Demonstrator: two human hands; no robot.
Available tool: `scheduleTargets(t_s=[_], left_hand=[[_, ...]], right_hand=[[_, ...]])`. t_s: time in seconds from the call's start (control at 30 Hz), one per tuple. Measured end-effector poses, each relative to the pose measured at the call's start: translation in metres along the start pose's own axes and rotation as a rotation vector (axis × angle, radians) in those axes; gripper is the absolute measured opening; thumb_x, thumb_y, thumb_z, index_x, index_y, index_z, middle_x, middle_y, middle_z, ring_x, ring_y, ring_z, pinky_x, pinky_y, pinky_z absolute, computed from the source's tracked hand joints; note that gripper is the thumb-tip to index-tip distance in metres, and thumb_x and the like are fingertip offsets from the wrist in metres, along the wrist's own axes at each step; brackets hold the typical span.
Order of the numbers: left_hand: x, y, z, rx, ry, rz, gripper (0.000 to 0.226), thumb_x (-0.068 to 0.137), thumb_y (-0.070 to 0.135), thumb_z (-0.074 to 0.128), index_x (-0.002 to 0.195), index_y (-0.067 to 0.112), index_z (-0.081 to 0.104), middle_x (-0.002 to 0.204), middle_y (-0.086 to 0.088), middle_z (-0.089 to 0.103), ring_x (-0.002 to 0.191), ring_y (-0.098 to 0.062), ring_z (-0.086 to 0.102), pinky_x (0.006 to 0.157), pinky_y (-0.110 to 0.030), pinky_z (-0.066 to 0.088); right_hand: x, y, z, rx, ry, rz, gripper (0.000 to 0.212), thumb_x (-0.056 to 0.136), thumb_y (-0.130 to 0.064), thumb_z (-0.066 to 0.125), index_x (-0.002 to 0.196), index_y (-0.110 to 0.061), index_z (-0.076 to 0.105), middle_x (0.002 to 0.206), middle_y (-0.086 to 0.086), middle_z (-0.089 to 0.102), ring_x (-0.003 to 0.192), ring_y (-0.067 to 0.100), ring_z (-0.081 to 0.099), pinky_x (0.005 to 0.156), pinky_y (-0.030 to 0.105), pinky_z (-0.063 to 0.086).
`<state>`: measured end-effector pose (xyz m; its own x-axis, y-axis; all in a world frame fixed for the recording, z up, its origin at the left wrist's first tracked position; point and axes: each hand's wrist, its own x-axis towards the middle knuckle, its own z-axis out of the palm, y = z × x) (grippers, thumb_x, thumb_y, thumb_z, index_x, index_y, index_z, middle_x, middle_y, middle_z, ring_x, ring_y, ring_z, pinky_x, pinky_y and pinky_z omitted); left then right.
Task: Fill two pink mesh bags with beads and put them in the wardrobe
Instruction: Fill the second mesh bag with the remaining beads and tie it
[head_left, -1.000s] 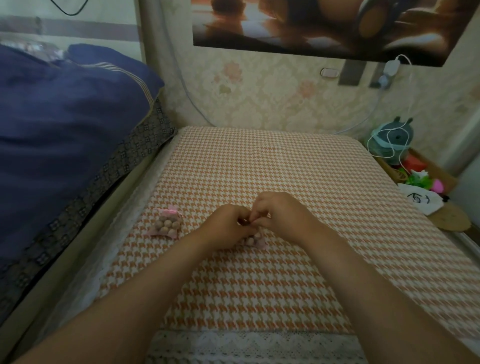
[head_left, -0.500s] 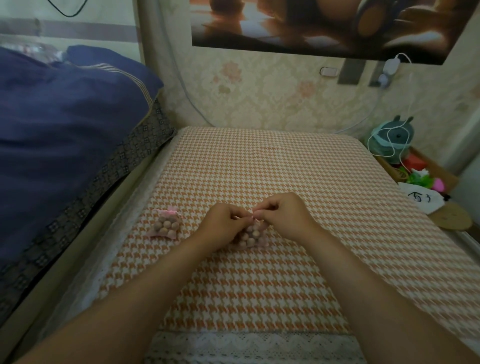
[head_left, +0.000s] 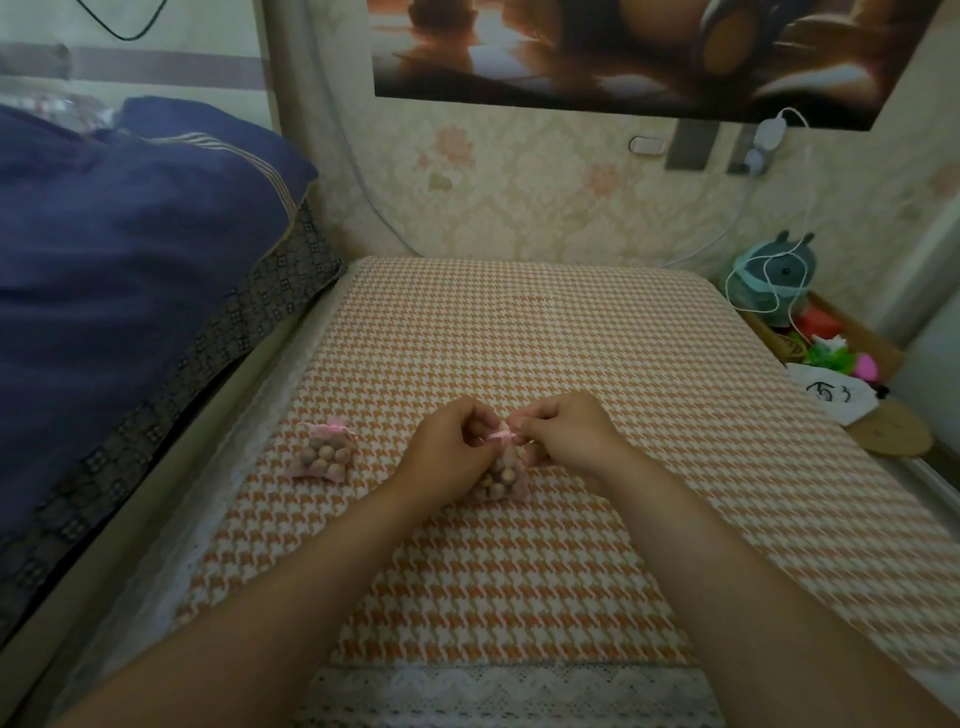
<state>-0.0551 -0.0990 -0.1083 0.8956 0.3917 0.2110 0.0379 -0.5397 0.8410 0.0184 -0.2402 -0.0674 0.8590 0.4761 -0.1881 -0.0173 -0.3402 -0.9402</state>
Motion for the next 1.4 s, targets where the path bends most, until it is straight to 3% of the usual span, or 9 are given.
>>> scheduleTargets(t_s=[0.17, 0.27, 0.53, 0.67, 0.83, 0.97, 1.07, 1.23, 1.4], left_hand=[[-0.006, 0.002, 0.003, 0.096, 0.098, 0.011, 0.014, 0.079, 0.013, 0.072, 0.084, 0.026, 0.07, 0.07, 0.013, 0.066, 0.067, 0.003, 0.06, 0.06, -0.006, 0.042], [-0.01, 0.0, 0.006, 0.097, 0.143, 0.034, 0.011, 0.082, 0.018, 0.072, 0.088, 0.027, 0.071, 0.074, 0.013, 0.068, 0.072, 0.001, 0.062, 0.066, -0.014, 0.047], [-0.016, 0.004, 0.011, 0.026, 0.168, 0.107, 0.021, 0.087, 0.012, 0.066, 0.101, 0.026, 0.073, 0.082, 0.016, 0.069, 0.077, 0.006, 0.063, 0.069, -0.004, 0.043], [-0.013, 0.002, 0.009, 0.071, 0.133, 0.153, 0.019, 0.087, 0.013, 0.068, 0.102, 0.022, 0.076, 0.089, 0.012, 0.07, 0.083, 0.002, 0.063, 0.078, -0.012, 0.047], [-0.012, 0.001, 0.005, 0.108, 0.073, 0.127, 0.011, 0.086, 0.015, 0.069, 0.088, 0.024, 0.075, 0.083, 0.012, 0.071, 0.08, -0.001, 0.064, 0.077, -0.017, 0.05], [-0.011, 0.005, -0.002, 0.107, -0.071, 0.036, 0.01, 0.091, 0.017, 0.063, 0.084, 0.022, 0.069, 0.077, 0.009, 0.07, 0.067, 0.0, 0.064, 0.062, -0.016, 0.05], [-0.009, 0.01, -0.006, -0.058, -0.215, -0.143, 0.018, 0.095, 0.014, 0.057, 0.077, 0.015, 0.062, 0.066, 0.0, 0.067, 0.051, -0.005, 0.062, 0.049, -0.02, 0.048], [-0.006, 0.013, -0.008, -0.003, -0.256, -0.252, 0.024, 0.095, 0.018, 0.049, 0.074, 0.015, 0.059, 0.064, 0.003, 0.063, 0.051, -0.006, 0.058, 0.05, -0.02, 0.044], [-0.002, 0.01, -0.018, 0.301, -0.28, -0.053, 0.02, 0.09, 0.024, 0.057, 0.07, 0.026, 0.056, 0.071, 0.009, 0.06, 0.066, -0.007, 0.053, 0.059, -0.024, 0.039]], right_hand=[[-0.003, -0.001, 0.001, -0.051, -0.085, 0.015, 0.015, 0.095, -0.006, 0.064, 0.095, -0.014, 0.076, 0.078, 0.007, 0.07, 0.053, 0.015, 0.06, 0.048, 0.022, 0.052], [-0.002, 0.002, 0.003, -0.011, -0.097, 0.053, 0.018, 0.096, -0.007, 0.063, 0.095, -0.018, 0.077, 0.081, 0.007, 0.071, 0.049, 0.011, 0.058, 0.049, 0.022, 0.051], [-0.001, 0.005, 0.005, 0.19, -0.109, 0.158, 0.025, 0.092, -0.003, 0.068, 0.116, -0.006, 0.071, 0.084, 0.013, 0.069, 0.047, 0.012, 0.056, 0.055, 0.025, 0.053], [0.001, 0.007, 0.005, 0.172, -0.082, 0.191, 0.018, 0.088, -0.006, 0.073, 0.105, -0.007, 0.067, 0.077, 0.008, 0.07, 0.048, 0.012, 0.053, 0.052, 0.024, 0.053], [-0.001, 0.007, 0.003, 0.13, -0.07, 0.179, 0.005, 0.089, -0.004, 0.071, 0.085, -0.005, 0.072, 0.073, 0.011, 0.07, 0.045, 0.014, 0.056, 0.048, 0.024, 0.055], [-0.005, 0.006, 0.003, 0.136, -0.086, 0.143, 0.007, 0.092, -0.001, 0.067, 0.087, 0.0, 0.072, 0.072, 0.014, 0.07, 0.052, 0.019, 0.064, 0.059, 0.033, 0.06], [-0.005, 0.005, 0.003, 0.08, -0.08, 0.108, 0.008, 0.092, -0.004, 0.068, 0.086, -0.003, 0.073, 0.073, 0.013, 0.072, 0.057, 0.02, 0.067, 0.058, 0.03, 0.06], [-0.004, 0.006, 0.007, -0.014, -0.047, 0.068, 0.009, 0.091, -0.005, 0.071, 0.083, -0.004, 0.075, 0.068, 0.01, 0.073, 0.053, 0.018, 0.067, 0.057, 0.028, 0.06], [-0.005, 0.008, 0.008, -0.026, -0.012, 0.078, 0.01, 0.09, -0.003, 0.07, 0.081, -0.006, 0.074, 0.073, 0.014, 0.073, 0.048, 0.018, 0.065, 0.055, 0.03, 0.058]])
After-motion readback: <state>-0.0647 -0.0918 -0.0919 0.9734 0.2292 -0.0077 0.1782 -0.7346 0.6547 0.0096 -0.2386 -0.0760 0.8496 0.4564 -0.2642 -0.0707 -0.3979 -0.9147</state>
